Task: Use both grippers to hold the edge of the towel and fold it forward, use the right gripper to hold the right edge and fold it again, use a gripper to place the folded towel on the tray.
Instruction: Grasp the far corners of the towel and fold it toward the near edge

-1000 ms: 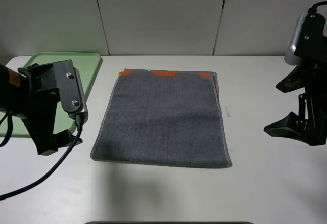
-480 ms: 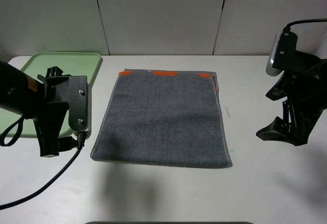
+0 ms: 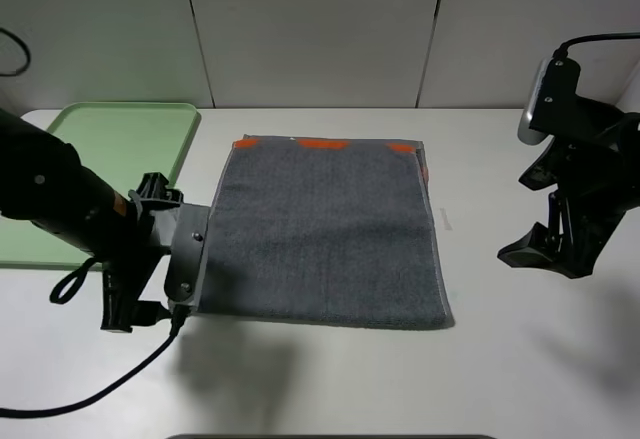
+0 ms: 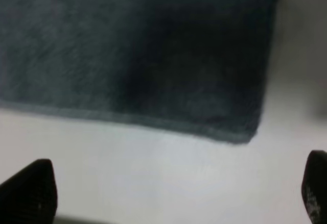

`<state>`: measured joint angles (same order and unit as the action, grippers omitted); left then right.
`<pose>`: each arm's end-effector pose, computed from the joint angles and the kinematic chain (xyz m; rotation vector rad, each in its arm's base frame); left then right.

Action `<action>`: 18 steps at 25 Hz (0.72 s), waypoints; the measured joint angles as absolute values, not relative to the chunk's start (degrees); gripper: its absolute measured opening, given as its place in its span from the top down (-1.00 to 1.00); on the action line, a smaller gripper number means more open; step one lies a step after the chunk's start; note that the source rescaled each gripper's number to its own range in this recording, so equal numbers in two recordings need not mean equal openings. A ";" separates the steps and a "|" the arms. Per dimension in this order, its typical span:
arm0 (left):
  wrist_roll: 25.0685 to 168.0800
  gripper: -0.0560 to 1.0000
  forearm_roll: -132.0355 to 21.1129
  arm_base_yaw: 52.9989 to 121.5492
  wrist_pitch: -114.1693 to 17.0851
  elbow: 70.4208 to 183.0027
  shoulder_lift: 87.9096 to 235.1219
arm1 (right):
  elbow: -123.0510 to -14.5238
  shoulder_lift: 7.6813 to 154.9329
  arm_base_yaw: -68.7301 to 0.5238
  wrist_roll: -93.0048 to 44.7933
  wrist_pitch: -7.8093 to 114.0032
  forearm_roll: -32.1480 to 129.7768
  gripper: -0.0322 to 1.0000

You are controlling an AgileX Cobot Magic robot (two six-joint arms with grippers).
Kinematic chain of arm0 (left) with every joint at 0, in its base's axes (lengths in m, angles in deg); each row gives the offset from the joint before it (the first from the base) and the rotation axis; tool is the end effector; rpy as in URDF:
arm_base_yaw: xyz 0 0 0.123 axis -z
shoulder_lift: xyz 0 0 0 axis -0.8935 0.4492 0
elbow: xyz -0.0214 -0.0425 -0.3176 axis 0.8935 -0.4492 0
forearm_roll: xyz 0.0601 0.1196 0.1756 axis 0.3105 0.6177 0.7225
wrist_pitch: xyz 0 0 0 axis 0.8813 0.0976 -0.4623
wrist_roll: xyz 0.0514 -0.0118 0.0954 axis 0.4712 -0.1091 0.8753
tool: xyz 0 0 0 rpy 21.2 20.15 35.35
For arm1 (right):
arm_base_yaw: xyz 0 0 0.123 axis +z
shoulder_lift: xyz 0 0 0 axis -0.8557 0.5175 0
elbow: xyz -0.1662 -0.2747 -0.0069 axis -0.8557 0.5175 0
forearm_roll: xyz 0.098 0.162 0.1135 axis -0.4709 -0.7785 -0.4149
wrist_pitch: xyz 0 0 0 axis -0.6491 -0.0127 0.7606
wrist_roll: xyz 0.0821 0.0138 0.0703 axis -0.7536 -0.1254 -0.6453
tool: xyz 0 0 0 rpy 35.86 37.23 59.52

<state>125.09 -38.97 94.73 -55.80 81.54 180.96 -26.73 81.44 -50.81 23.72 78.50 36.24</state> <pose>0.2151 -0.1301 0.1807 2.0257 1.7984 0.1943 0.1908 0.0488 0.2552 -1.4029 2.2286 -0.0011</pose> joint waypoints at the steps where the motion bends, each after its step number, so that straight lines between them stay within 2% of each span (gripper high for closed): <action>1: 125.69 -0.92 -38.97 95.53 -54.90 81.59 181.85 | -26.73 81.44 -50.81 23.72 78.45 36.24 -1.00; 6: 126.40 -0.92 -38.97 98.18 -50.75 81.59 185.47 | -26.73 81.44 -50.81 23.72 78.45 36.24 -1.00; 18: 127.10 -0.89 -39.08 98.24 -49.99 82.37 190.16 | -26.73 81.44 -49.90 23.96 78.39 35.64 -1.00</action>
<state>127.10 -39.08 98.24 -49.99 82.37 190.16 -26.73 81.44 -49.90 23.96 78.39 35.64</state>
